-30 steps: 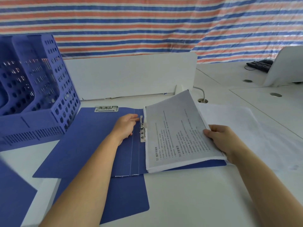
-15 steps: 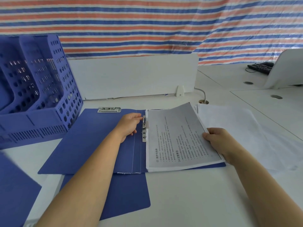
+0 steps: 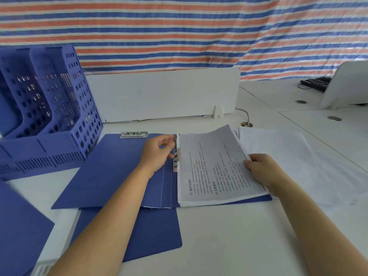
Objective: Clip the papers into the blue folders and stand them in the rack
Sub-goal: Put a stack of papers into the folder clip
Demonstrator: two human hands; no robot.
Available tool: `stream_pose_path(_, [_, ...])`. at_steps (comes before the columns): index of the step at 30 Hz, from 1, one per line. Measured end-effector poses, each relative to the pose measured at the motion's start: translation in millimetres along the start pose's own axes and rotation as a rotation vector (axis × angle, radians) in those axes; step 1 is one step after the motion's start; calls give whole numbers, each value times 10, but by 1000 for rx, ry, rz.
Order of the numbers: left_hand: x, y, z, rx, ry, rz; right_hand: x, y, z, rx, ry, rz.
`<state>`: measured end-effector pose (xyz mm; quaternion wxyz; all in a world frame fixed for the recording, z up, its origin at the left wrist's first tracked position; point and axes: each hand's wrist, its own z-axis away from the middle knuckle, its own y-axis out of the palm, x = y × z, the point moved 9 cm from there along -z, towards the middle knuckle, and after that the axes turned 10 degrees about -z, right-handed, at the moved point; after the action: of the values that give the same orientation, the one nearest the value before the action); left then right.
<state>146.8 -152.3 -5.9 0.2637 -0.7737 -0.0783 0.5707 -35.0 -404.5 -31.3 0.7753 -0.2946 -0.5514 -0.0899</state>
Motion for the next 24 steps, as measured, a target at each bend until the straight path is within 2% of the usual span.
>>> stream_pose_path(7, [3,-70,274,-60,79,-12,10,-9,-7,-20,-23,55])
stream_pose_path(10, [-43,-37,375,-37,176,-163,6,-10,-17,-33,-33,70])
stream_pose_path(17, [-172,89,633,43,370,-748,-2,-12,-33,-58,-40,99])
stream_pose_path(24, [-143,199,672,100,331,-915,-5,-25,-24,-84,-42,111])
